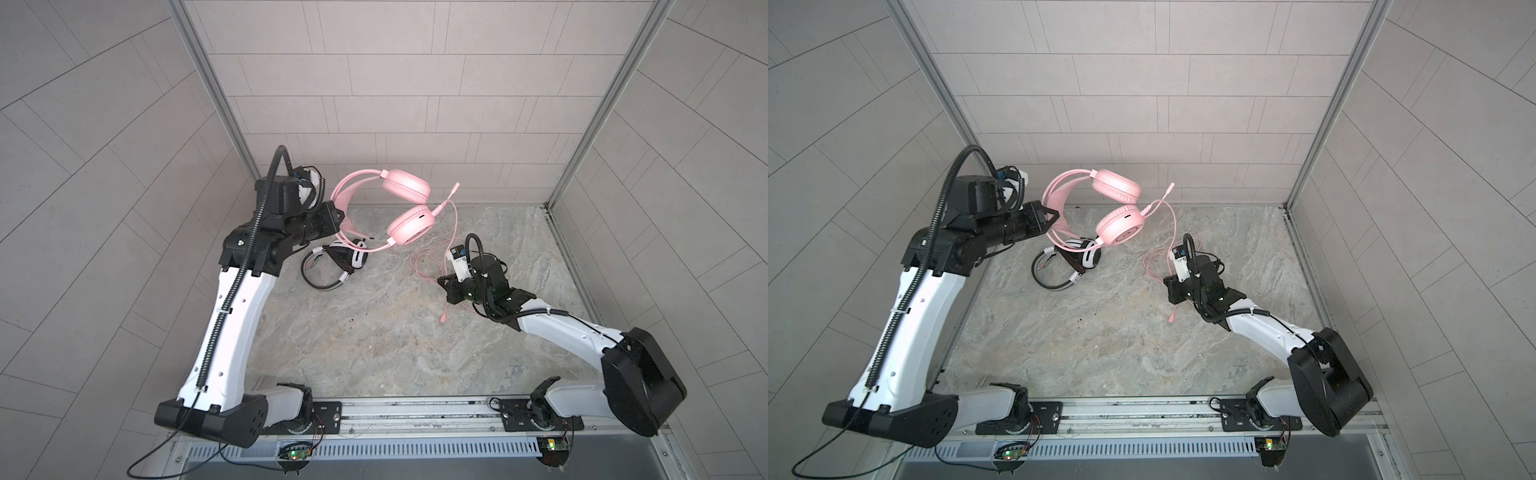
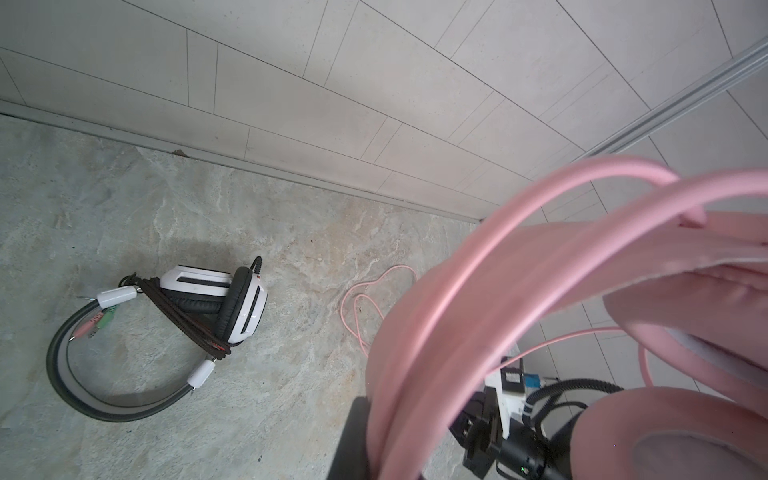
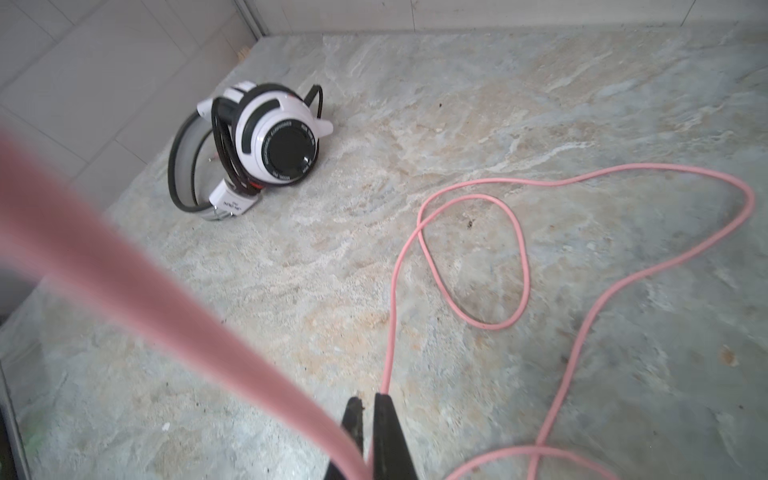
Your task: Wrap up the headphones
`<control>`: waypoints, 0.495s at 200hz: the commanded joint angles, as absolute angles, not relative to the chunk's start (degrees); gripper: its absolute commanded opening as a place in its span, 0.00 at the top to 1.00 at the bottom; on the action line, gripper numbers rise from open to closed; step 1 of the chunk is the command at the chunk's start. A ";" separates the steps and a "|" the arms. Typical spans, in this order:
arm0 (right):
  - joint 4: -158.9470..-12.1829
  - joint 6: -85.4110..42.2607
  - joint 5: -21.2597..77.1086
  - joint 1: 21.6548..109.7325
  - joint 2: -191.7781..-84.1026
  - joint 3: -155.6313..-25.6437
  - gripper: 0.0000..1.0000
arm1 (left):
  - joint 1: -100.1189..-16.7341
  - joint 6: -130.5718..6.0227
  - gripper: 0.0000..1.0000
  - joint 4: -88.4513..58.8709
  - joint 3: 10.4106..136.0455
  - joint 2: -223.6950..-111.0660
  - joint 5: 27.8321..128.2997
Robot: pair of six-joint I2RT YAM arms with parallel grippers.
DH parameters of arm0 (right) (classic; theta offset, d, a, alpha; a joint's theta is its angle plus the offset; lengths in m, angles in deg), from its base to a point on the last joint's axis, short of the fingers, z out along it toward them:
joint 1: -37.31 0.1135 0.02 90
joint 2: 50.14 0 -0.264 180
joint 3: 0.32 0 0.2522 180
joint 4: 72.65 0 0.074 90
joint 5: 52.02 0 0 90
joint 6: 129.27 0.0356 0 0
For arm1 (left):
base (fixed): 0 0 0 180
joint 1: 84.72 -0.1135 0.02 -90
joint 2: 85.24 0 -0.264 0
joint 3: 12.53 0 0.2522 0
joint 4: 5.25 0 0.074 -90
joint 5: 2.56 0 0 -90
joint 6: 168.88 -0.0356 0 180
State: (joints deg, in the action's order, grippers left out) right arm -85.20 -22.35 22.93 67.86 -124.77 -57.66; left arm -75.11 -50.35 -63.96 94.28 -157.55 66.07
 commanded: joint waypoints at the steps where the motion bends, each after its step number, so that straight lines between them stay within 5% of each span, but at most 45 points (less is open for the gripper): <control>1: -101.98 -27.58 29.00 71.22 -122.51 -62.26 1.00 | -75.51 -42.80 1.00 -50.58 89.29 -153.87 67.79; 99: -140.72 -33.99 35.84 90.65 -127.83 -89.95 1.00 | -73.04 -39.10 1.00 -46.87 80.87 -152.84 75.62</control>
